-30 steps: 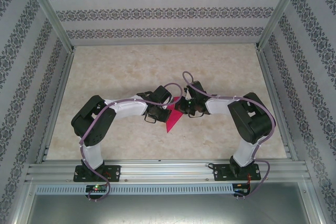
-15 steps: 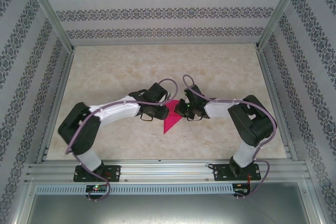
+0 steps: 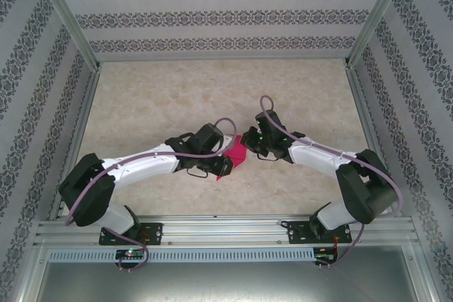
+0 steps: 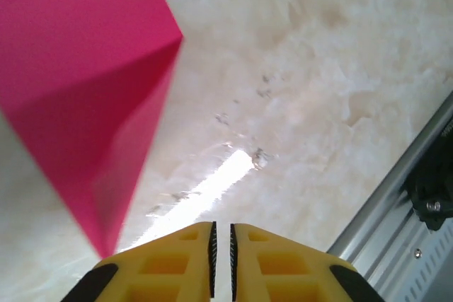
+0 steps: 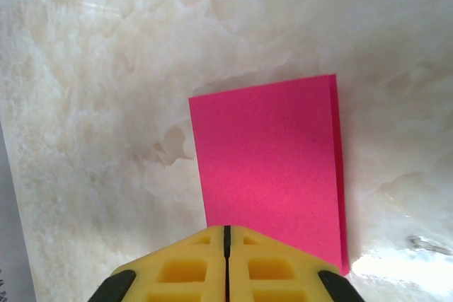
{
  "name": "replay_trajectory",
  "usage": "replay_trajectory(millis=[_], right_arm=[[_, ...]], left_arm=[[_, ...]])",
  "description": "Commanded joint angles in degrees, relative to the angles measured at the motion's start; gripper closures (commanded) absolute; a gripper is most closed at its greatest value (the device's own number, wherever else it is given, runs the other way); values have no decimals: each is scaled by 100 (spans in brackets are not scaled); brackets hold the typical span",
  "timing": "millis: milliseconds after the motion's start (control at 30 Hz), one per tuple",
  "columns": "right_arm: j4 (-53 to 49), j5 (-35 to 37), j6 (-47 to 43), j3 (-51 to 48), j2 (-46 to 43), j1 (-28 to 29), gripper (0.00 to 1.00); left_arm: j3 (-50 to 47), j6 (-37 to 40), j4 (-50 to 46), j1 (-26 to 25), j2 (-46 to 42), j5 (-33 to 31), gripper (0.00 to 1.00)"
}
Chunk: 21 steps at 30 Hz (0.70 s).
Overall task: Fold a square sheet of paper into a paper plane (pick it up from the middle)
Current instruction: Fourth fold the wing at the center of the table.
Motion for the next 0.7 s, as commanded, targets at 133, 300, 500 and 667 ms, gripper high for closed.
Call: replay_trajectory(millis=[133,300,500,667], right_arm=[[-76,-207,-105,-796,-768,61,83],[382,-345,-109,-1373,-1196,129,71],[1135,-1017,-194,-1374,-613,251,59],[1497,-1175,-205,-1041,85,334,55]], left_arm=[[403,-315,-1,-22,660,-1275,94],[310,-167,-39,88,755,-1462,93],[350,-37,51,189,972,-1343,94],[388,44,69,224,1150,-1283,96]])
